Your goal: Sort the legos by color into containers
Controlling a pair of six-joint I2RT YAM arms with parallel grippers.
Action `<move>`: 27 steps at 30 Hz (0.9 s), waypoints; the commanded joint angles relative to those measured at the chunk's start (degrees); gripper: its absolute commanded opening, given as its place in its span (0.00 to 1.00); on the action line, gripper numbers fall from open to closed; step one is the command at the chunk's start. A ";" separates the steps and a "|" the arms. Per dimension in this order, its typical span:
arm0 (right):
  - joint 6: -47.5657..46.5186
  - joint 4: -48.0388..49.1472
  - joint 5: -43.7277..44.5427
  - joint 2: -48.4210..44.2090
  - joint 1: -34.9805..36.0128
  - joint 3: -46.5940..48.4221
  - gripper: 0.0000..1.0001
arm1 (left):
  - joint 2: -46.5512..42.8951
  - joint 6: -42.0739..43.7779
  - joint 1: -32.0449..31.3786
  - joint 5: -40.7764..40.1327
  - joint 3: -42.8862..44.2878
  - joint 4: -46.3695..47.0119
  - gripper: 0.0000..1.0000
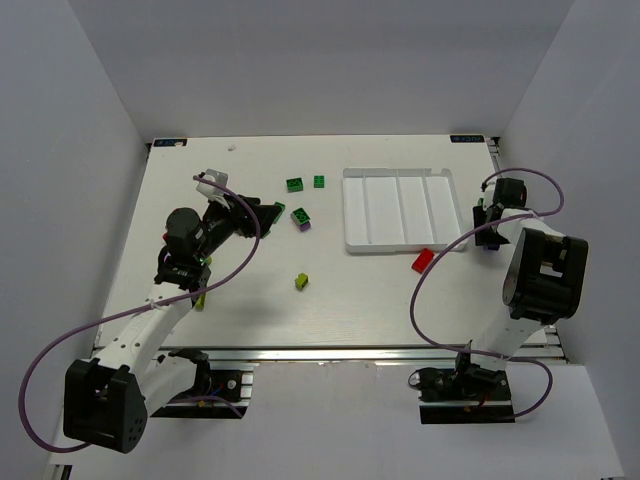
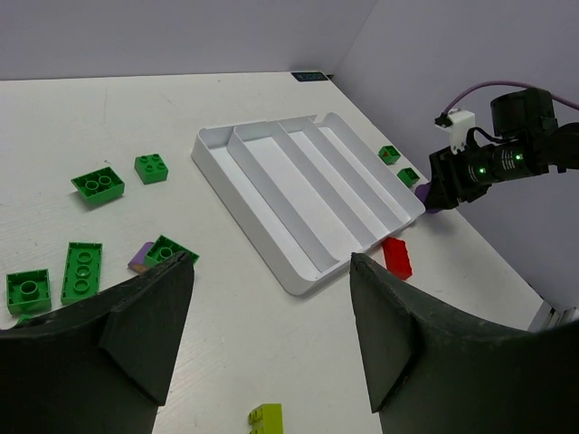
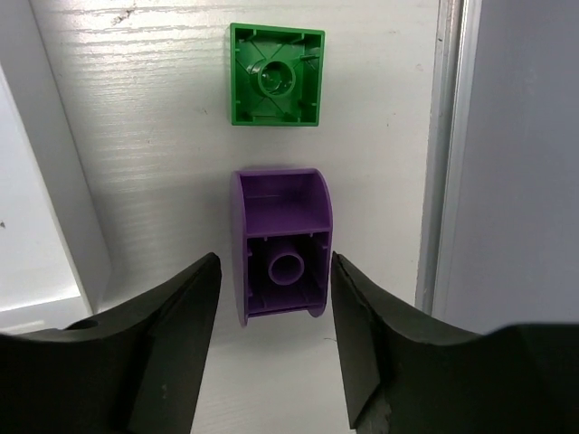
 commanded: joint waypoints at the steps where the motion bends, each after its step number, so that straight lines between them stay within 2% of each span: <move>1: 0.27 0.53 -0.47 0.71 -0.43 2.24 0.54 | -0.60 0.68 -0.39 0.01 2.48 -0.31 0.79; 6: 0.36 -0.70 -2.14 0.36 -1.48 2.68 0.36 | -0.60 0.77 -0.48 0.01 2.40 -0.40 0.79; 7: 0.36 -0.79 -2.67 0.19 -1.57 2.68 0.29 | -0.60 0.77 -0.48 0.01 2.48 -0.40 0.79; 9: 0.44 -0.88 -3.90 -1.13 -1.92 2.59 0.24 | -0.60 0.77 -0.57 0.01 2.48 -0.40 0.79; 10: 0.36 -0.88 -4.43 -1.65 -1.92 2.51 0.18 | -0.60 0.77 -0.65 0.01 2.49 -0.40 0.79; 14: 0.27 -0.62 -7.94 -6.57 -2.01 1.80 0.11 | -0.52 0.68 -0.57 0.01 2.49 -0.31 0.79; 17: -0.17 -0.53 -13.20 -10.95 -2.01 1.19 0.01 | -0.34 0.51 -0.66 0.01 2.40 -0.14 0.79; 20: -0.78 -0.62 -20.06 -16.13 -2.01 0.49 0.00 | 0.36 -0.19 -1.01 -0.07 2.31 0.39 0.79; 23: -2.45 -2.01 -33.39 -21.42 -2.01 -0.04 0.00 | 0.89 -0.81 -1.45 0.01 2.57 0.39 0.78; 24: -3.67 -2.54 -42.40 -22.57 -1.84 -0.13 0.00 | 0.89 -0.99 -1.79 0.01 2.57 0.48 0.78; 26: -4.48 -5.78 -51.33 -24.77 -0.70 0.66 0.00 | 0.54 -1.17 -2.84 0.01 2.57 0.48 0.77; 27: -4.39 -6.67 -58.76 -25.21 0.00 1.09 0.00 | 0.45 -1.25 -3.37 0.01 2.66 0.31 0.77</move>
